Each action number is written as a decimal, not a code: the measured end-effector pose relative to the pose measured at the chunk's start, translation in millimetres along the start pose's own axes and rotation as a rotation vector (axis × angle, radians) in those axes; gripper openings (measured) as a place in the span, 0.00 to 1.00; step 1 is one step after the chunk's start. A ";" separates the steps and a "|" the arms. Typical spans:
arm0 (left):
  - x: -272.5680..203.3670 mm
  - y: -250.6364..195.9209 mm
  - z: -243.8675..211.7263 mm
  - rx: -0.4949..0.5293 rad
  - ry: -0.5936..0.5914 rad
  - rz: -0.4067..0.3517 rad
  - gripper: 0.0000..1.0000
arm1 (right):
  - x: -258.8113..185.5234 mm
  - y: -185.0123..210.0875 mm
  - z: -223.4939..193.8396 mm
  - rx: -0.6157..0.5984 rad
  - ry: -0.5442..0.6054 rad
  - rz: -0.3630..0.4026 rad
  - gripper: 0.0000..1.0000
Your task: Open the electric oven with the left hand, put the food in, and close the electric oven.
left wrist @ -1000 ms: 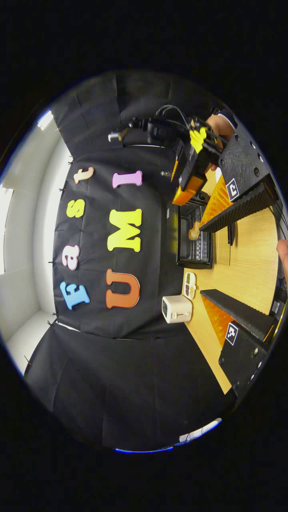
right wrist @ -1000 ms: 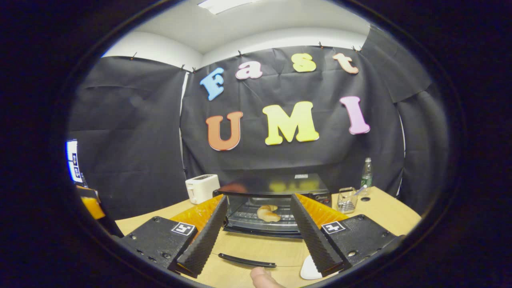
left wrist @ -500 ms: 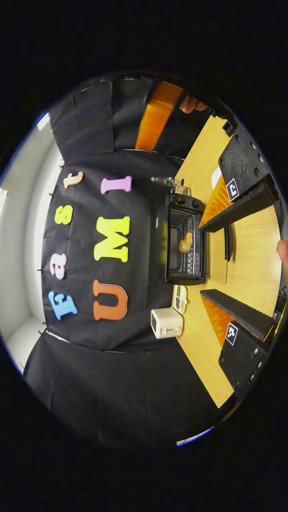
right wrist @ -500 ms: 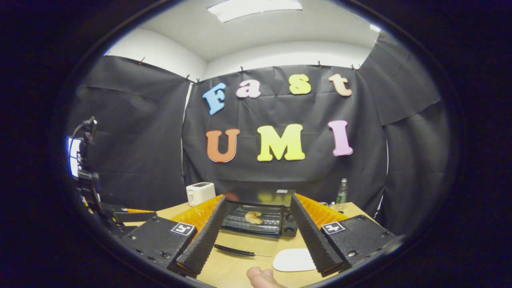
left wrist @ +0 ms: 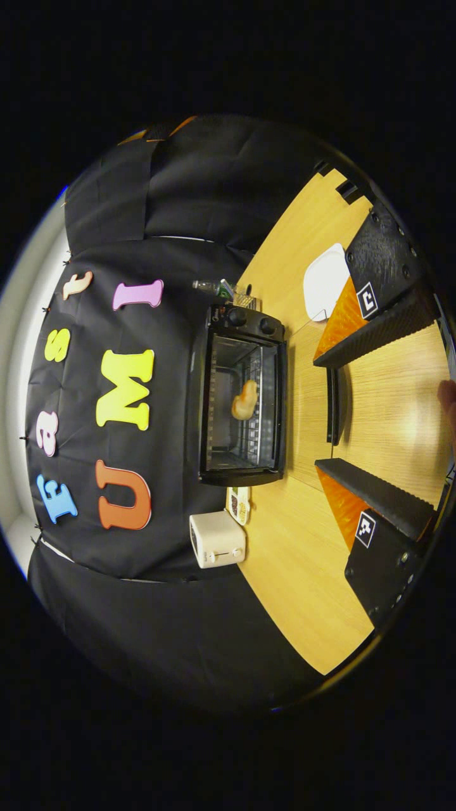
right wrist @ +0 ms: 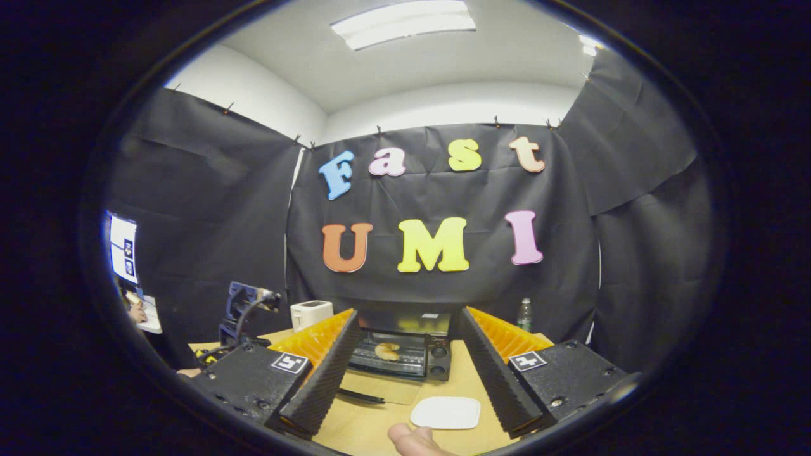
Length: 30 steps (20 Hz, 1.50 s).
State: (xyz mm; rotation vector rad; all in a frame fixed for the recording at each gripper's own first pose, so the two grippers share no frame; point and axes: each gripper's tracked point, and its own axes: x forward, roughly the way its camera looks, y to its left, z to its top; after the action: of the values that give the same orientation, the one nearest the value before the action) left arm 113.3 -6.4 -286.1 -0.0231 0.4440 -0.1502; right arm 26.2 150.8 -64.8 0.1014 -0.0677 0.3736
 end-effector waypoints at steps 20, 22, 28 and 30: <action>85.8 -42.8 -74.6 0.037 0.244 0.001 0.94 | 0.2 -57.2 -54.8 0.094 0.109 -0.040 0.99; 94.7 -39.1 -78.8 0.034 0.283 0.015 0.95 | 0.6 -58.0 -59.0 0.095 0.121 -0.037 0.98; 97.6 -39.6 -72.7 0.084 0.332 0.029 0.93 | 1.0 -55.9 -57.5 0.105 0.118 -0.037 0.98; 96.7 -40.2 -68.8 0.084 0.338 0.032 0.93 | 0.1 -53.5 -55.6 0.102 0.117 -0.026 0.98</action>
State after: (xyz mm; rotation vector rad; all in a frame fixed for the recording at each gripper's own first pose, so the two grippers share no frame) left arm 164.4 -59.9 -387.2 0.0931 0.7745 -0.1416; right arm 48.6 107.4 -124.7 0.1810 0.0678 0.3564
